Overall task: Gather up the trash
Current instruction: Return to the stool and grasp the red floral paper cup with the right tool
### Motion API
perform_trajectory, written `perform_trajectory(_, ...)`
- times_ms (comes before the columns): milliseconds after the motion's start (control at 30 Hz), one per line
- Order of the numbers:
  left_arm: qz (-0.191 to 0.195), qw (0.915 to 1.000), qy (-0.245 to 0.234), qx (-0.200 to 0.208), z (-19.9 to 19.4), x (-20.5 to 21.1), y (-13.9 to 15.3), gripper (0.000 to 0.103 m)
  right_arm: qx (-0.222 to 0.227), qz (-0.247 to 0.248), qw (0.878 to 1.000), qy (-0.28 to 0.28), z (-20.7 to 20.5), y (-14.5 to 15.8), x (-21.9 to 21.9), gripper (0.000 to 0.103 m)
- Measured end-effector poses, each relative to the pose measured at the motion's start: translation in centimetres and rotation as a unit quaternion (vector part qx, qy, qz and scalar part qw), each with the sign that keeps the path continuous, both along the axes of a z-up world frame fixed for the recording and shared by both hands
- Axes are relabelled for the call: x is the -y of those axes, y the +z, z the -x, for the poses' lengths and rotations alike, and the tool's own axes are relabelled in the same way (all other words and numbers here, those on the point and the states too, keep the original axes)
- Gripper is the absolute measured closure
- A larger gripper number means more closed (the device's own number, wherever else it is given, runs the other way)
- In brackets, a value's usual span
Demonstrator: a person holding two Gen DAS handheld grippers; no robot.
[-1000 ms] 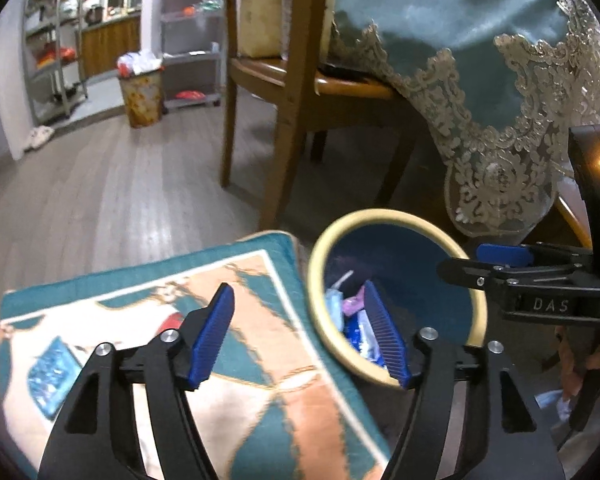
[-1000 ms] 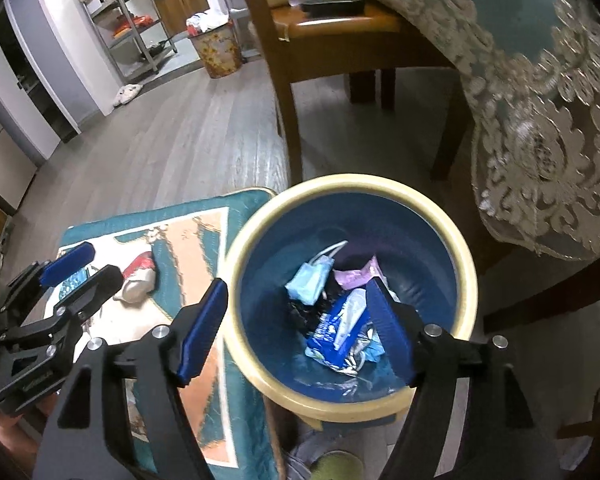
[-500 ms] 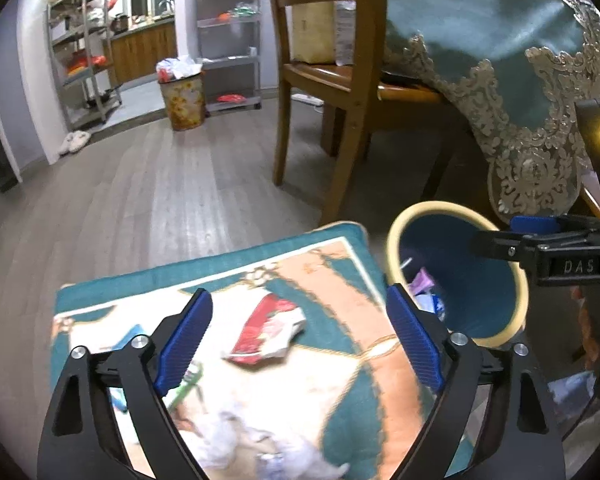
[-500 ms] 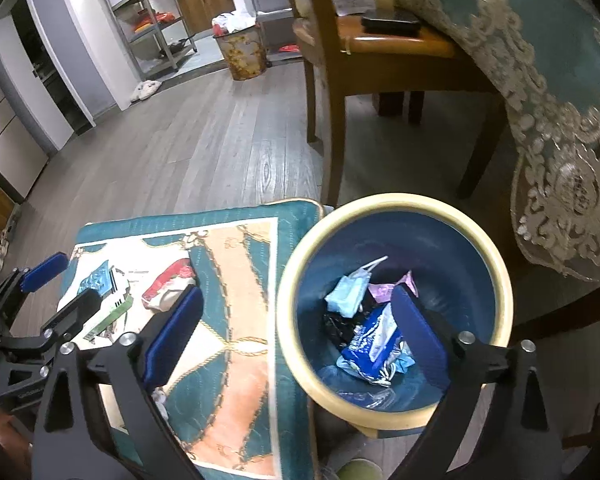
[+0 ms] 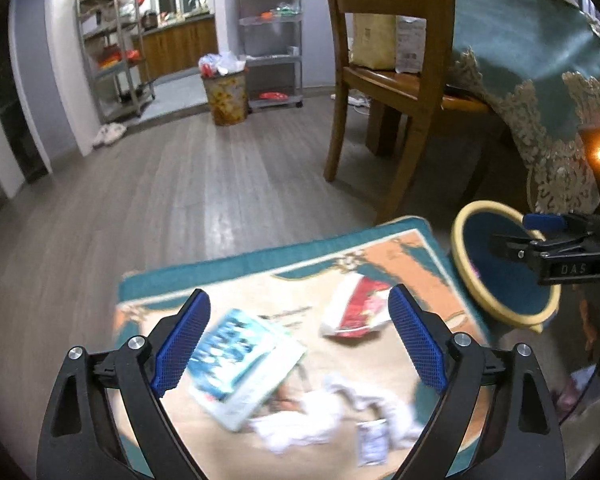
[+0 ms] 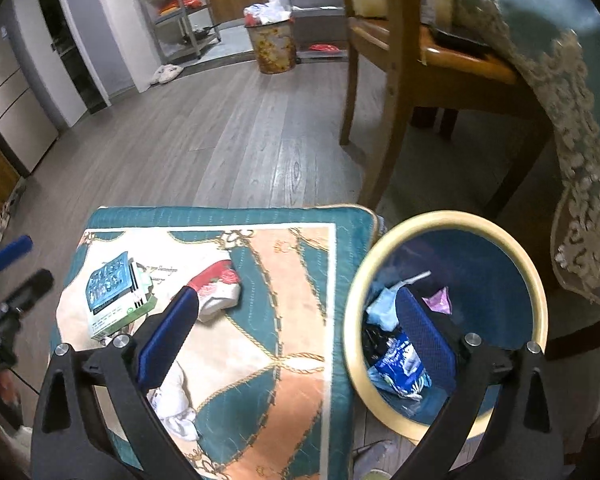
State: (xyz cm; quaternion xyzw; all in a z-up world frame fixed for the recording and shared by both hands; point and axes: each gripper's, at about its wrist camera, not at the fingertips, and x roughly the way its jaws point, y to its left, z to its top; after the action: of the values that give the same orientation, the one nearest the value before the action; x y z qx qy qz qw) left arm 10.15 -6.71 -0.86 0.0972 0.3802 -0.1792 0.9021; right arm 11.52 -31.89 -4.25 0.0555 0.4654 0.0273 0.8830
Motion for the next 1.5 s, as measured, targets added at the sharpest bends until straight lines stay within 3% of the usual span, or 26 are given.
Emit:
perform_trajectory(100, -0.022, 0.9996, 0.002, 0.015, -0.4, -2.3, 0.5, 0.012, 0.004, 0.003, 1.000, 0.006, -0.4, -0.1, -0.8, 0.006)
perform_trajectory(233, -0.024, 0.9995, 0.019, 0.003, -1.6, -5.3, 0.1, 0.012, 0.003, 0.006, 1.000, 0.008, -0.9, -0.6, -1.4, 0.006)
perform_trajectory(333, -0.076, 0.9967, 0.015, 0.026, -1.8, -6.5, -0.5, 0.012, -0.002, 0.024, 1.000, 0.016, -1.5, -1.4, -1.8, 0.006)
perform_trajectory(400, -0.072, 0.9969, 0.024, 0.019, -2.2, -7.3, -0.8, 0.012, -0.008, 0.042, 0.999, 0.026, -2.1, -2.2, -2.0, 0.006)
perform_trajectory(533, -0.027, 0.9982, 0.050, -0.018, -3.4, -8.8, -1.5, 0.012, -0.012, 0.044, 0.998, 0.034, -3.3, -3.5, -2.2, 0.006)
perform_trajectory(767, -0.069, 0.9945, 0.063, -0.049, -4.2, -9.3, -4.4, 0.012, -0.068, -0.005, 0.996, 0.060, -5.3, -8.1, -5.2, 0.006)
perform_trajectory(967, -0.057, 0.9920, 0.076, -0.084, -5.1, -9.7, -6.5, 0.012, -0.102, -0.024, 0.991, 0.081, -6.3, -10.8, -7.6, 0.007)
perform_trajectory(1033, -0.051, 0.9916, 0.074, -0.093, -5.6, -9.5, -7.2, 0.012, -0.117, -0.039, 0.990, 0.075, -6.6, -11.5, -7.6, 0.013)
perform_trajectory(1100, -0.049, 0.9910, 0.069, -0.103, -6.0, -9.0, -8.0, 0.012, -0.132, -0.054, 0.987, 0.069, -6.6, -12.2, -7.4, 0.045)
perform_trajectory(1200, -0.073, 0.9922, 0.032, -0.095, -6.7, -7.1, -8.9, 0.012, -0.135, -0.089, 0.985, 0.064, -6.3, -12.1, -7.0, 0.065)
perform_trajectory(1300, -0.086, 0.9906, -0.013, -0.106, -7.1, -5.4, -10.6, 0.012, -0.134, -0.100, 0.983, 0.068, -5.9, -11.6, -6.8, 0.069)
perform_trajectory(1500, -0.099, 0.9841, -0.055, -0.137, -7.8, -3.8, -12.9, 0.012, -0.130, -0.109, 0.983, 0.070, -5.7, -10.8, -5.9, 0.071)
